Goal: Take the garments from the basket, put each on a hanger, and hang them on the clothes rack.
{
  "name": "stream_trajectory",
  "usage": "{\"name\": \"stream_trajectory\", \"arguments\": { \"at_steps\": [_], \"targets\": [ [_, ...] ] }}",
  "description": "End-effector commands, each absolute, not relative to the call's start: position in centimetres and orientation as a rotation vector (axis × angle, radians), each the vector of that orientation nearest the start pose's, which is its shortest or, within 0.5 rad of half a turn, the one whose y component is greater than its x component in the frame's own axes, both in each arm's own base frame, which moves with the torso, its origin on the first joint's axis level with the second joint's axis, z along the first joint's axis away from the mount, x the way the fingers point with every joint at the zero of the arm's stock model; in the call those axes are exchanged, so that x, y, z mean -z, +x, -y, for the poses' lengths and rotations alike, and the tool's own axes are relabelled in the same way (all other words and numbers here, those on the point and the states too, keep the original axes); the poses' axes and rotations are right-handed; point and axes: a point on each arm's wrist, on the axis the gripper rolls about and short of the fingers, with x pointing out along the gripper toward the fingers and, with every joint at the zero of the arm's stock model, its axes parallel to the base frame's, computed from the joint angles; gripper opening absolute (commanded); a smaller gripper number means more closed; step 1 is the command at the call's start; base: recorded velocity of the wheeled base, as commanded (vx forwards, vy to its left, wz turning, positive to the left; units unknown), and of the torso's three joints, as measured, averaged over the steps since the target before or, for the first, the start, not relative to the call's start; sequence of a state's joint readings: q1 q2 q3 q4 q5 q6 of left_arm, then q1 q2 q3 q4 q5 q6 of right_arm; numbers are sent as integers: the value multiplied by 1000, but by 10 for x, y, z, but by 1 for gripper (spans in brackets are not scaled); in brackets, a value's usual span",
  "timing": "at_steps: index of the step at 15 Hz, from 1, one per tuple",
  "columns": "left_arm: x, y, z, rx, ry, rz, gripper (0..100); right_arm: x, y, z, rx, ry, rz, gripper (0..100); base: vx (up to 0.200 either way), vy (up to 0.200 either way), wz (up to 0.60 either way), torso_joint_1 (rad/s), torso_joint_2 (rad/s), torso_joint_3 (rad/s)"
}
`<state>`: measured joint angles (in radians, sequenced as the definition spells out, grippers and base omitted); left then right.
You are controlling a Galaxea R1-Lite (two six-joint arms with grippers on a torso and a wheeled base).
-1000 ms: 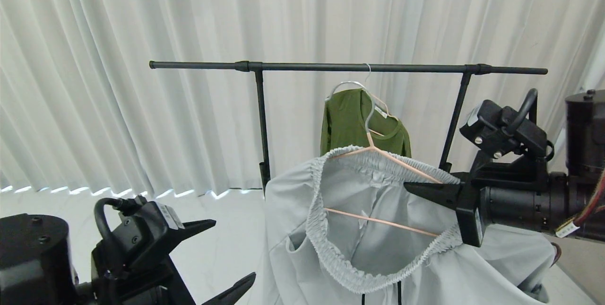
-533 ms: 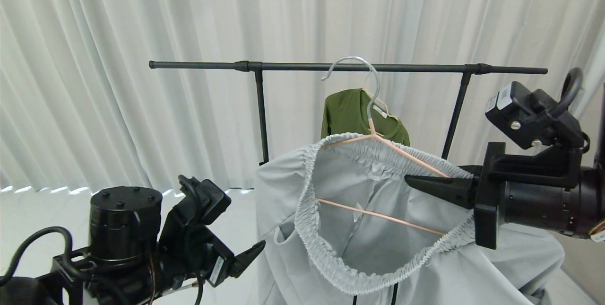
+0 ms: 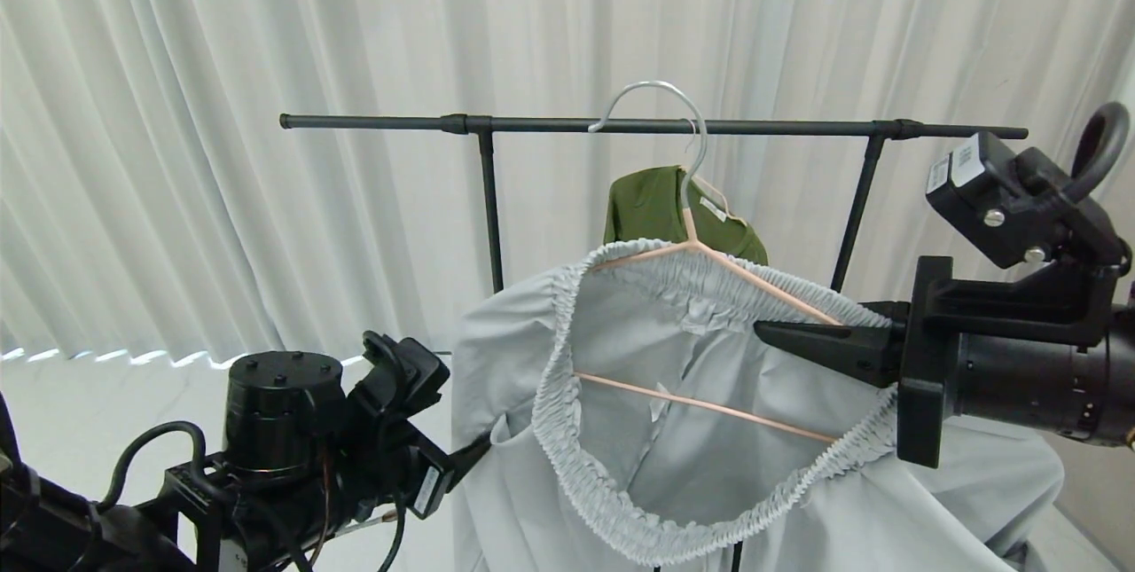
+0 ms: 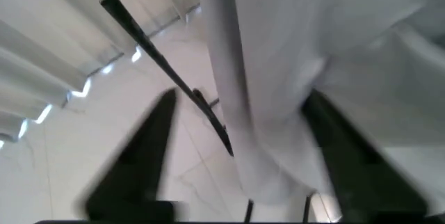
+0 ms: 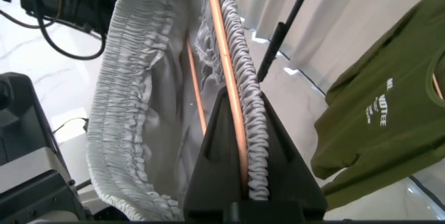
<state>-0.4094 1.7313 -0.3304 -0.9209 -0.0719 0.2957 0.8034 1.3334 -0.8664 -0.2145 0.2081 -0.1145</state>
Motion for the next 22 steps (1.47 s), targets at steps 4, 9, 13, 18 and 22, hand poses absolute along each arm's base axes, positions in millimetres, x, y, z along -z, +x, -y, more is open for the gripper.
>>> {"name": "stream_trajectory", "arguments": {
  "at_steps": [4,9,13,18,22],
  "targets": [
    [-86,215,91,517,355,-348,0,-248,150,-158,-1003,-190,-223,0,0,0,0,0,0,0],
    [-98,220,78,440,329,-219,0,-225,152,-148,-962,-214,-302,0,0,0,0,0,0,0],
    [-106,217,77,445,314,-170,0,-217,156,-143,-925,-225,-346,0,0,0,0,0,0,0],
    [-120,221,92,514,275,-95,0,-208,154,-133,-907,-340,-368,0,0,0,0,0,0,0],
    [-124,229,95,510,269,-73,0,-205,151,-135,-918,-356,-376,0,0,0,0,0,0,0]
  ]
}}
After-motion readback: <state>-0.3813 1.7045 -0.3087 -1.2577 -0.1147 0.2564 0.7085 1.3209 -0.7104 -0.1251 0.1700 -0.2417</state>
